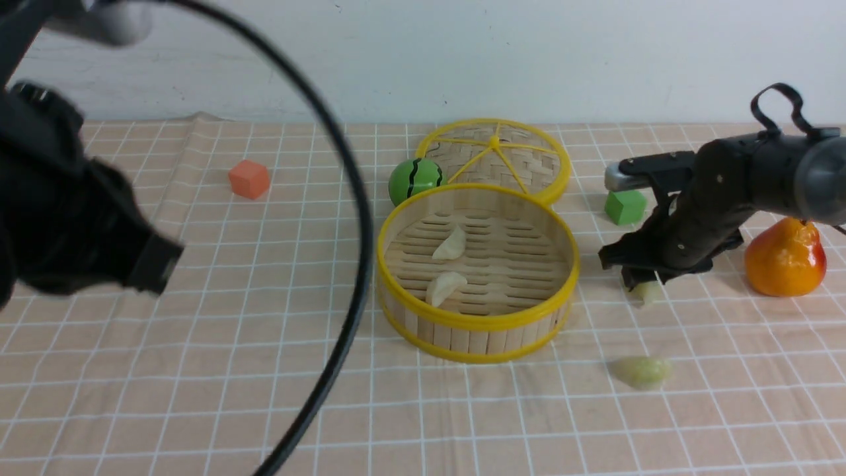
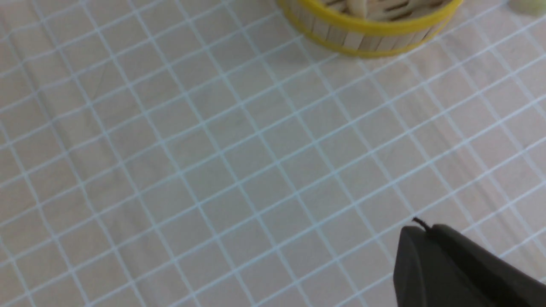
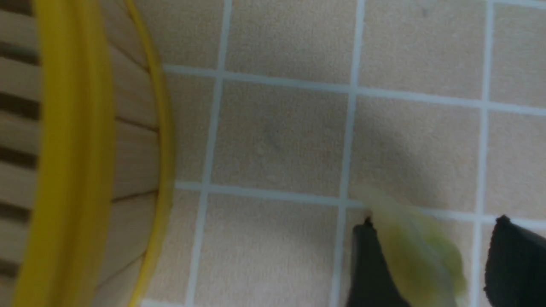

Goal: Put the dumplings into the steamer on the table with the brown tablecloth.
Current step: 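Reach for and grasp a dumpling lying on the table beside the steamer, then place the dumpling in the bamboo steamer basket with the right gripper, then reach for and grasp a dumpling lying on the table beside the steamer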

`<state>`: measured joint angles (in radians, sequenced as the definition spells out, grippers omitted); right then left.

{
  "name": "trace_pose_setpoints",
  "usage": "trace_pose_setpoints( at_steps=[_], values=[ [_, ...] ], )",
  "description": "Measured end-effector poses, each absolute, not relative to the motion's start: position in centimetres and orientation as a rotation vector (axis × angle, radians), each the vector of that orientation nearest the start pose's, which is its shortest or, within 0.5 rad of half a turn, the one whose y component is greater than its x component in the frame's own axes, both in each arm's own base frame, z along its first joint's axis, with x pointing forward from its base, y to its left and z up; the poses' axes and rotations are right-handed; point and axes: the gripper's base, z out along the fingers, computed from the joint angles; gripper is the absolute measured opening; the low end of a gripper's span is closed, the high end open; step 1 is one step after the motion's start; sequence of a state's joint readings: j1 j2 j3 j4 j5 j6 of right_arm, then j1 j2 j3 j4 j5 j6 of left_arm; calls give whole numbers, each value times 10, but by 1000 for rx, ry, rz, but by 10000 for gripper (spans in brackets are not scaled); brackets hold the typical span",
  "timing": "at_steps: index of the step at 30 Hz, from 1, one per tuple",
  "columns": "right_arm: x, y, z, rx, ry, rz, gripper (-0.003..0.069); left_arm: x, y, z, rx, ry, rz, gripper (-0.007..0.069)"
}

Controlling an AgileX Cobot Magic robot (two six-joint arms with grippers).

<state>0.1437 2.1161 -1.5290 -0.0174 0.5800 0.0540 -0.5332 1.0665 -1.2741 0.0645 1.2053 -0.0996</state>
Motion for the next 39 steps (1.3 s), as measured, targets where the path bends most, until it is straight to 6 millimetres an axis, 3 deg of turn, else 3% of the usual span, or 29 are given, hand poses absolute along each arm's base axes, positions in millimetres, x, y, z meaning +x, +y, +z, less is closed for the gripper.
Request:
trace_pose_setpoints(
  at_steps=[1,3,6,8,10,12,14,17,20,23,24,25,28,29,31,32,33,34,37,39],
  values=[
    [452,65,162,-179,2647,38,262,151,-77,394,515,2443,-120,-14],
    [452,65,165,-242,2658,21,197,139,-62,377,465,2452,-19,-14],
    [449,67,170,-294,2700,15,198,123,-43,359,400,2446,82,-14],
    [446,72,188,-303,2717,62,199,104,-21,340,287,2394,175,-14],
    [445,77,201,-302,2690,99,199,96,-13,330,235,2362,191,-14],
    [443,100,232,-375,2584,197,199,83,-1,306,131,2288,171,-14],
    [442,124,245,-430,2491,274,199,77,2,288,85,2242,130,-14],
    [444,162,244,-508,2352,349,199,73,1,268,50,2140,12,-14],
    [454,177,210,-559,2352,340,199,68,1,266,48,2052,-68,-14],
    [461,176,182,-561,2400,330,239,63,3,269,36,1996,-103,-14],
    [461,176,182,-559,2400,330,245,63,4,270,36,1993,-105,-14],
    [462,176,180,-555,2402,334,300,61,5,270,31,1978,-114,-14],
    [461,176,189,-565,2391,335,419,59,6,271,25,1963,-122,-14],
    [456,175,202,-585,2392,338,491,58,6,271,22,1963,-125,-14],
    [446,172,228,-629,2387,329,561,58,6,271,19,1969,-129,-14],
    [445,172,231,-635,2385,327,566,58,6,270,20,1969,-129,-14],
    [432,167,258,-688,2376,299,597,58,6,270,19,1972,-130,-14],
    [426,164,269,-720,2380,277,603,58,6,269,19,1973,-130,-14],
    [407,153,287,-826,2461,188,598,58,6,269,19,1973,-135,-14],
    [396,143,278,-848,2621,117,577,58,5,270,22,1967,-140,-14]
  ],
)
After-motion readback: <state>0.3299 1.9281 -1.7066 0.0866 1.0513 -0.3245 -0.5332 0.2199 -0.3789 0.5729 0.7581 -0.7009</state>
